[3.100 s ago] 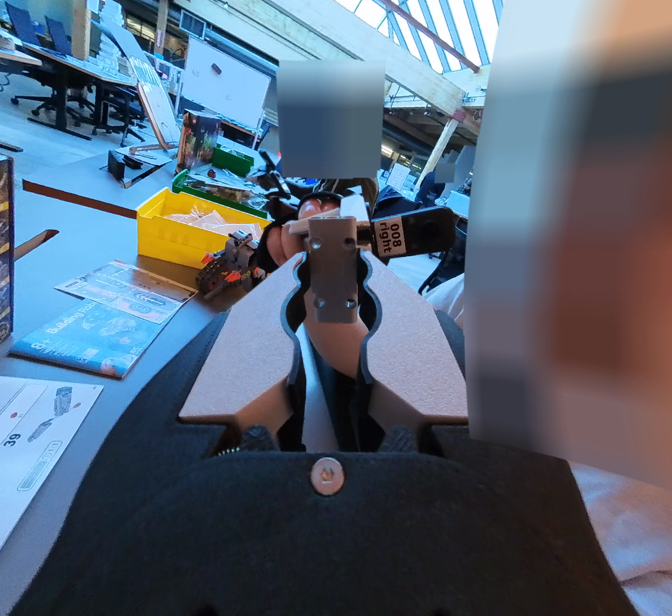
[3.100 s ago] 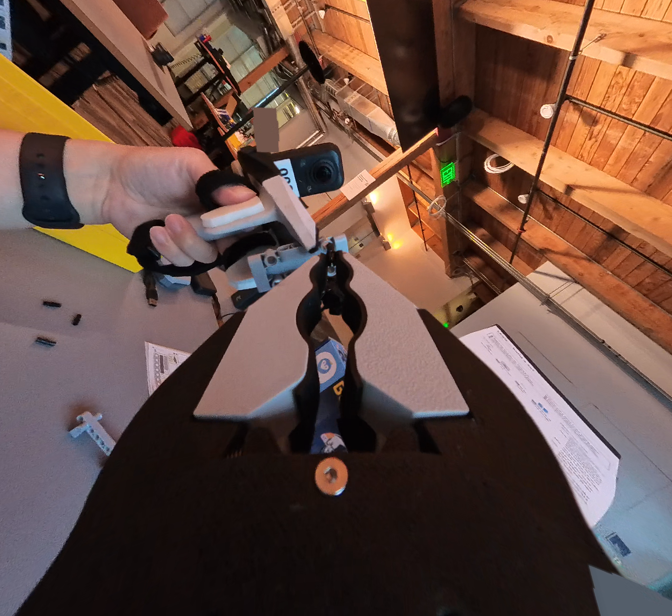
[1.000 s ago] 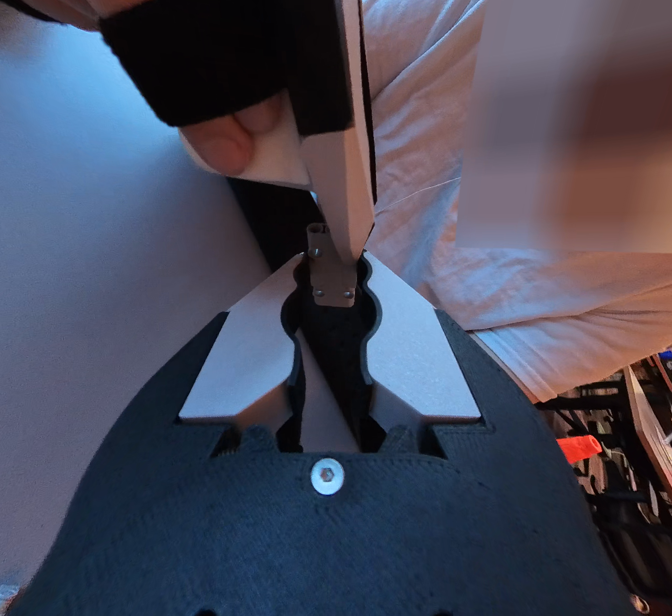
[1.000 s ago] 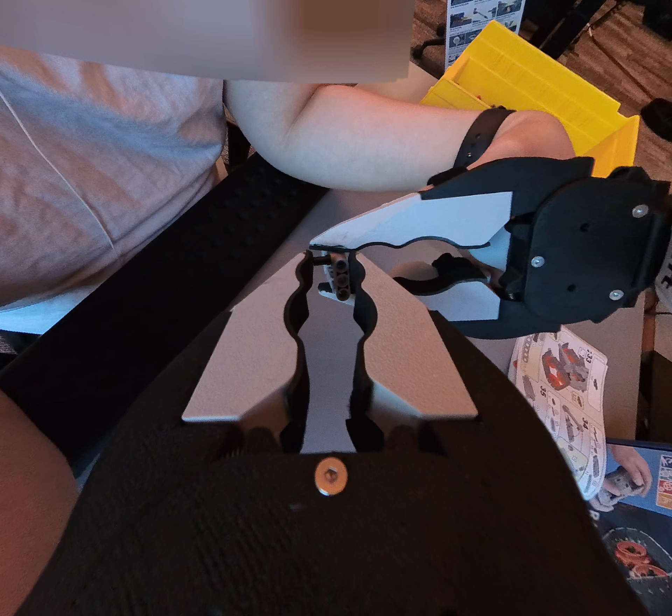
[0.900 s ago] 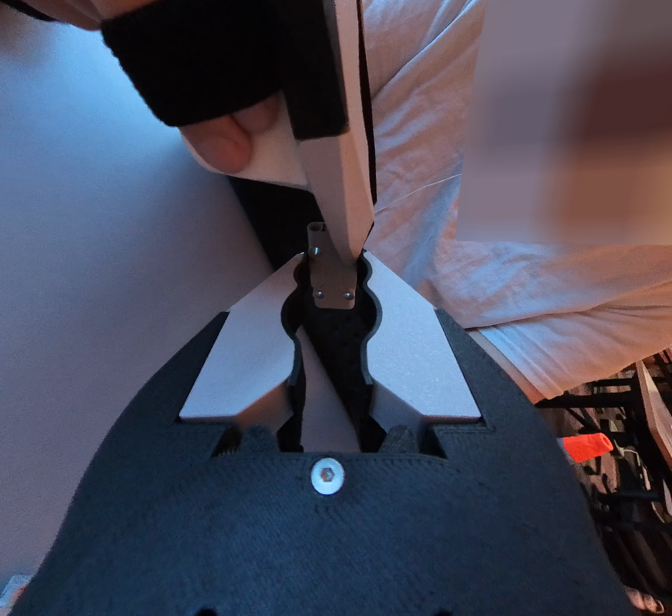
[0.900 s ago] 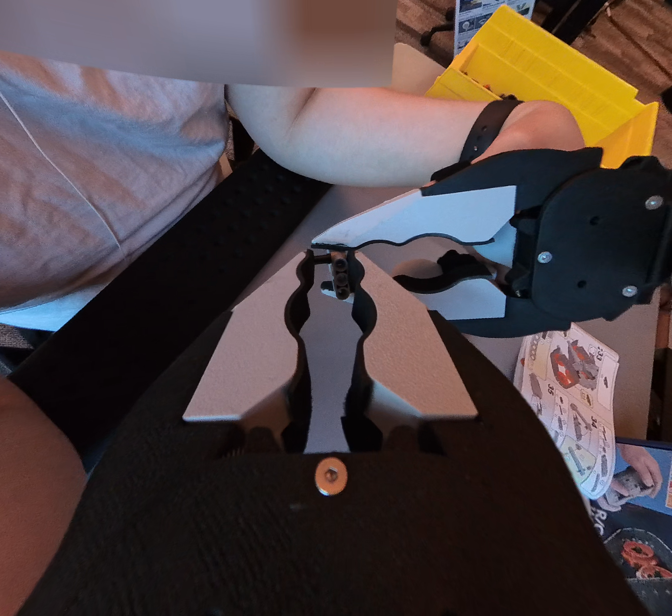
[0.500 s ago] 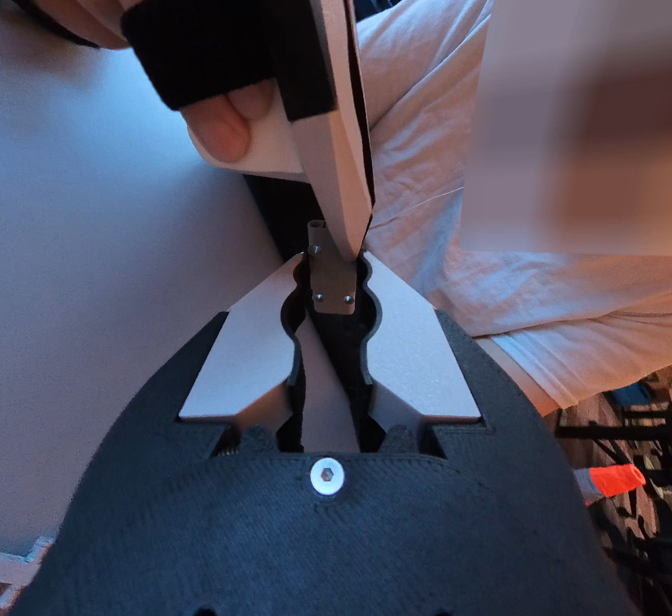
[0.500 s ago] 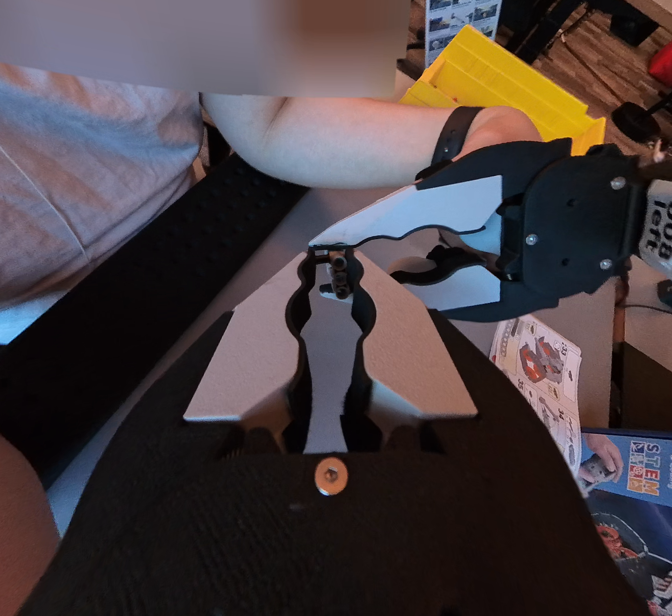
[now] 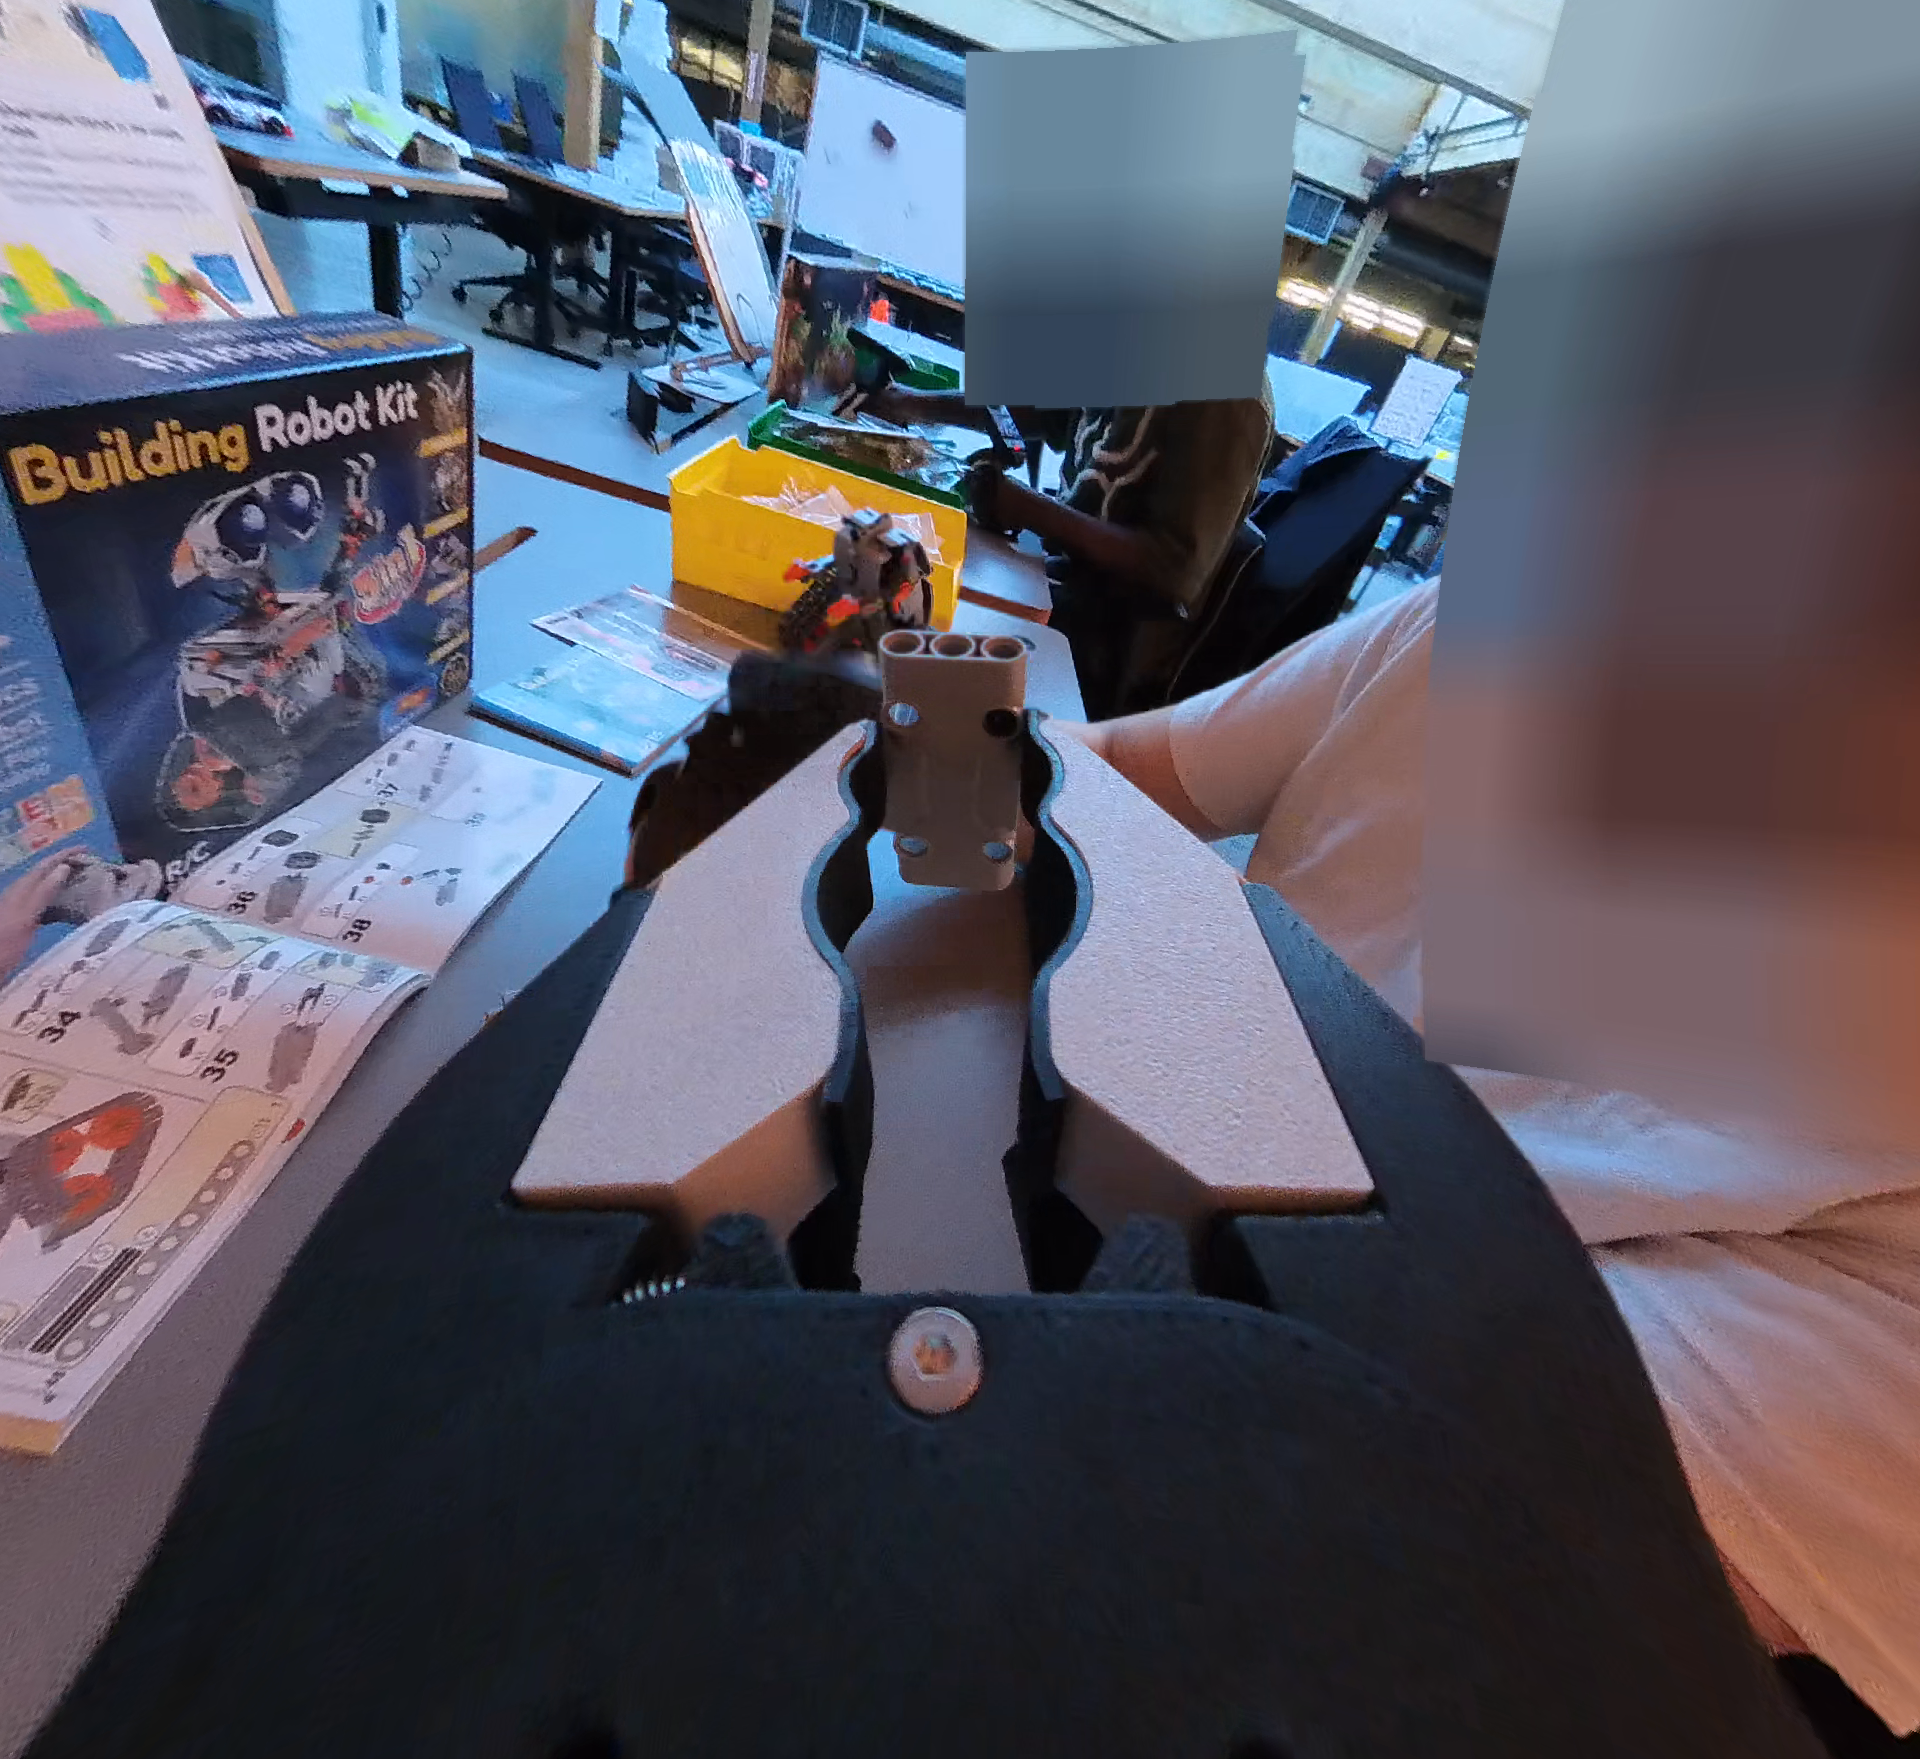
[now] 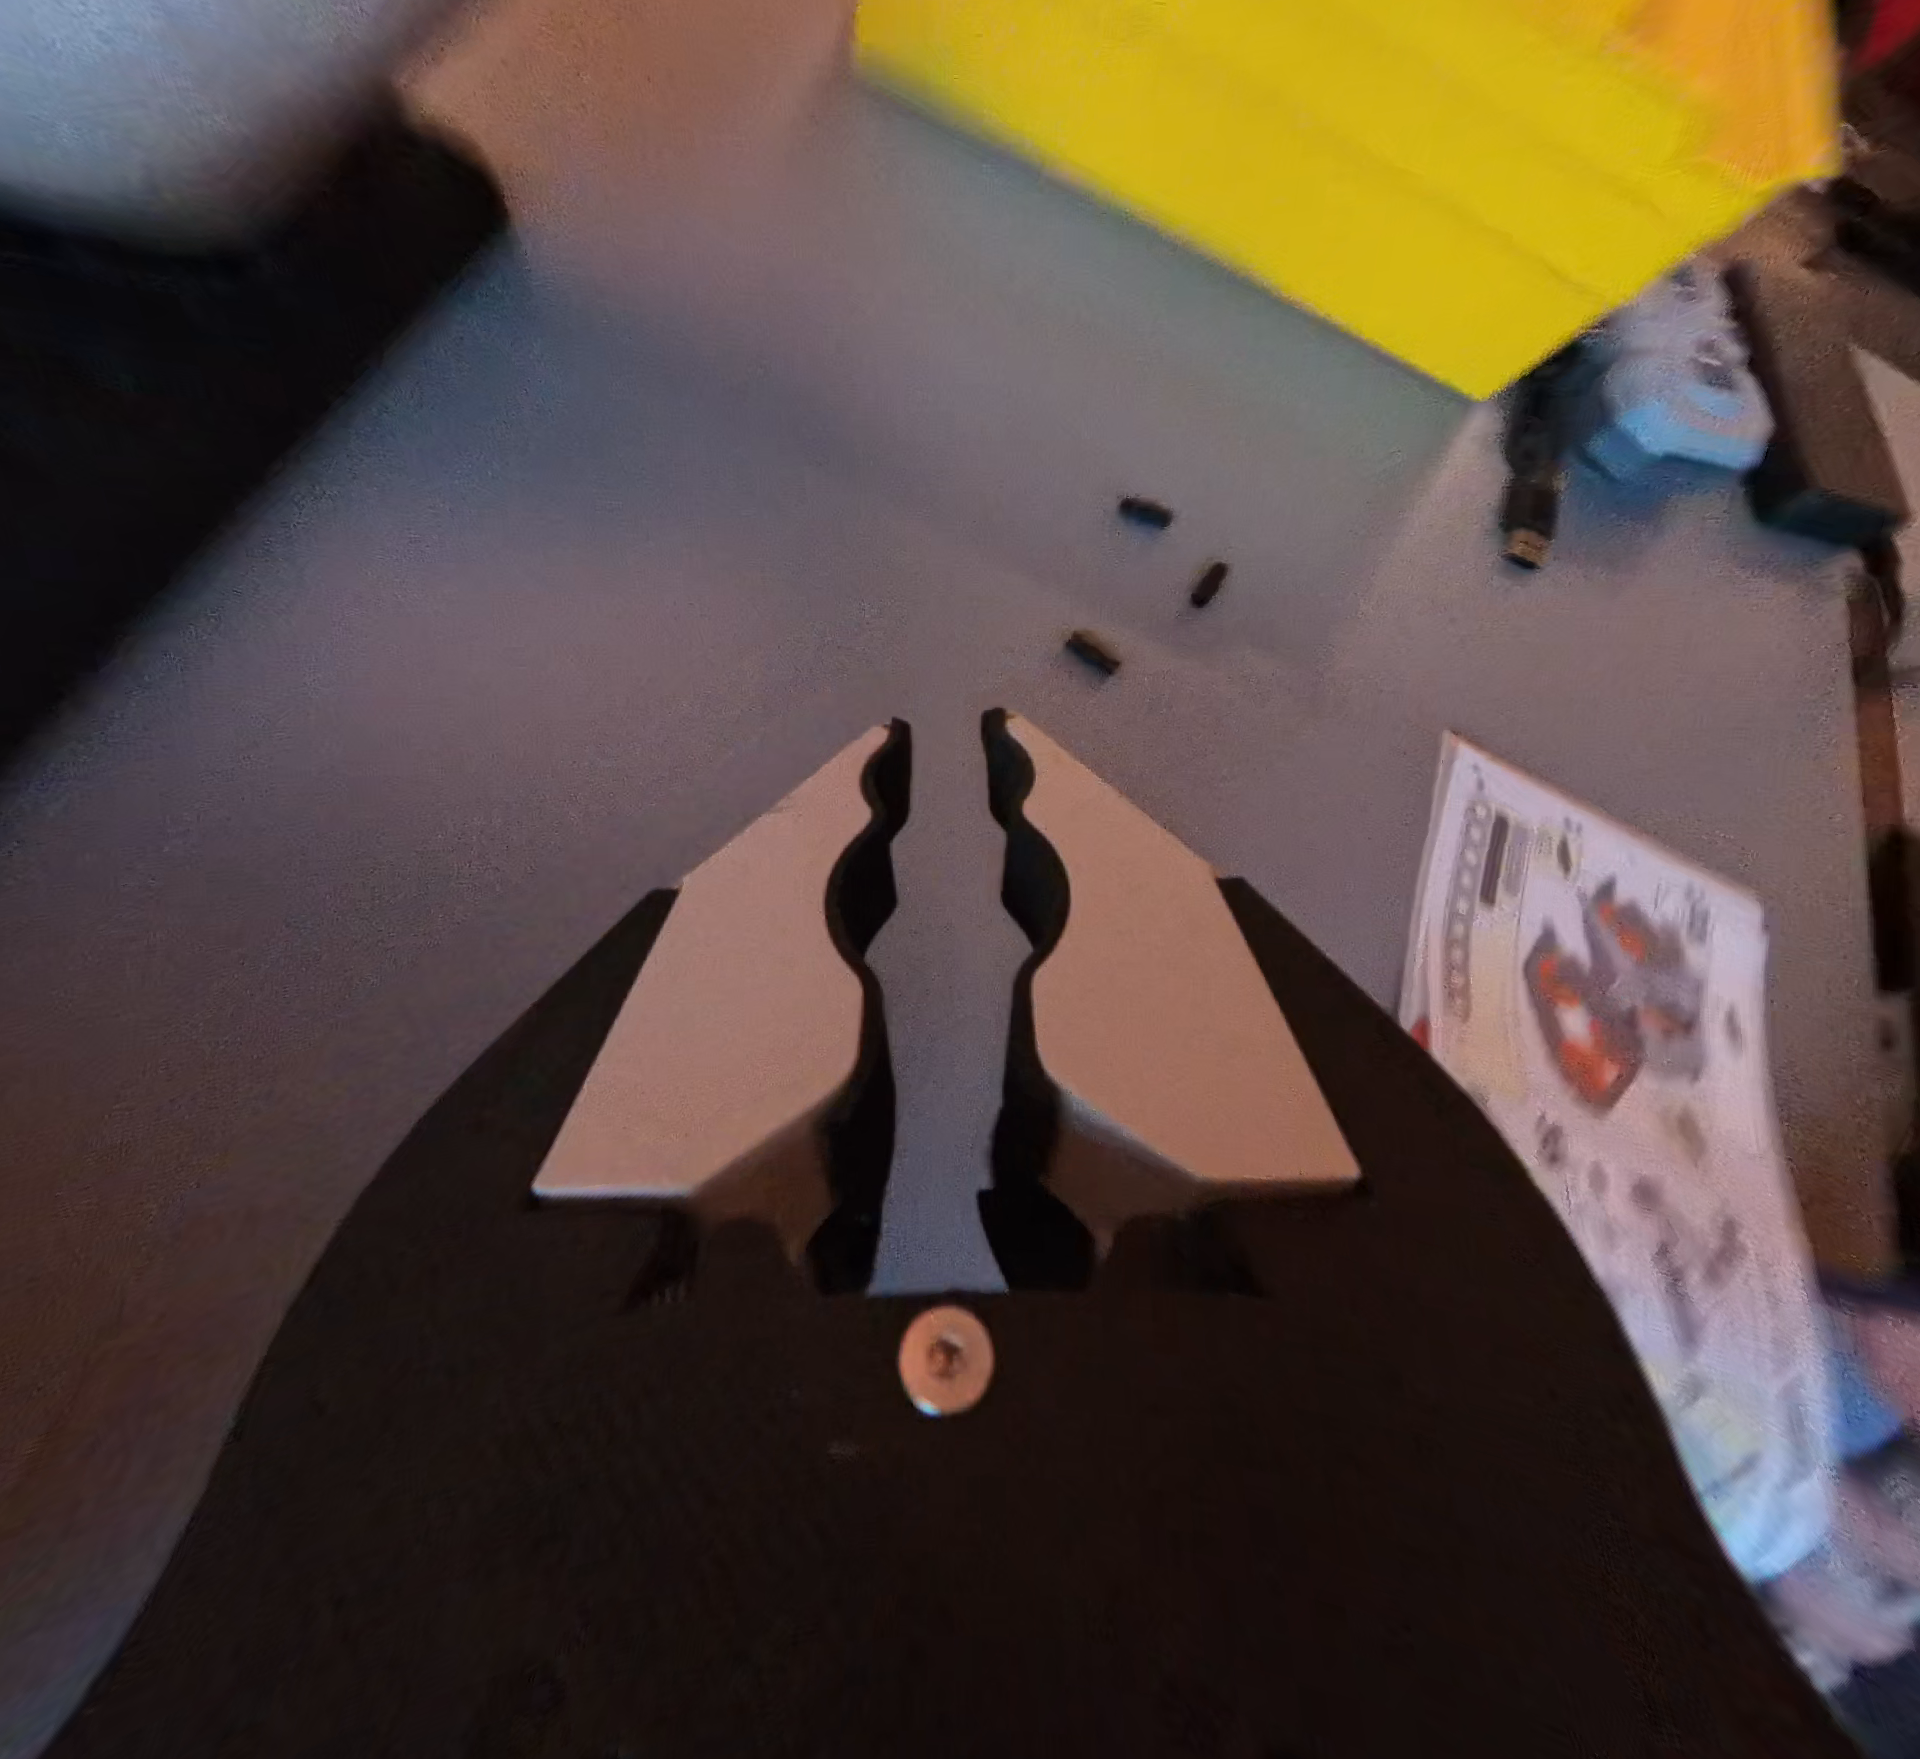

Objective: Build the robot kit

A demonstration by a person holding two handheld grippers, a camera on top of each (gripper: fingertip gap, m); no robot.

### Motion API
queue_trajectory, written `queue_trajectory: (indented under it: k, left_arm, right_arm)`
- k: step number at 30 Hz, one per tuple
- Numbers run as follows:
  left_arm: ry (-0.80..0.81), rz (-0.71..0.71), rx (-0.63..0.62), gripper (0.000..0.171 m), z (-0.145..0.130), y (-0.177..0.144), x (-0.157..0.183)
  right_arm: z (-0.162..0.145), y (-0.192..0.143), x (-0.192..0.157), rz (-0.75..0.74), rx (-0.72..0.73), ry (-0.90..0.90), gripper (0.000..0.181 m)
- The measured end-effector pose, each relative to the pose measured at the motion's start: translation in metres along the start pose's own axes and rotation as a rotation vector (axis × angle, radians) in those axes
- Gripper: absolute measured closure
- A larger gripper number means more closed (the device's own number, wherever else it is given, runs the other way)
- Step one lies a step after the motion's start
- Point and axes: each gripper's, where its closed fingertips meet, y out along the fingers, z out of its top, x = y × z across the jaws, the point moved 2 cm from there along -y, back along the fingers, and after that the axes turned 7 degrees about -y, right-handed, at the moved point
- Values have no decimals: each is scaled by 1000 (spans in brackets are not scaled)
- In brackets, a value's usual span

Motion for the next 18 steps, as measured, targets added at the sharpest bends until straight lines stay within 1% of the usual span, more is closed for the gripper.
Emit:
queue_trajectory:
  k: [2,4,5,7,9,12,18]
  left_arm:
    - [21,-6,7,149,0,-5,7]
    - [39,-16,-2,149,-2,-5,12]
    - [47,-22,-9,149,-3,-4,14]
    - [59,-45,-28,149,-5,-1,17]
    - [61,-56,-42,148,-6,1,16]
    - [63,-83,-55,148,-6,4,13]
    - [22,-97,-65,149,-8,8,1]
  right_arm:
    - [-7,28,7,46,-96,-151,166]
    - [-3,44,22,118,-103,-145,159]
    - [-1,49,30,152,-86,-129,159]
    - [-2,54,44,192,-70,-128,159]
    - [-7,58,50,247,-84,-131,160]
    - [-16,64,51,328,-107,-132,160]
    - [-13,73,45,441,-79,-115,164]
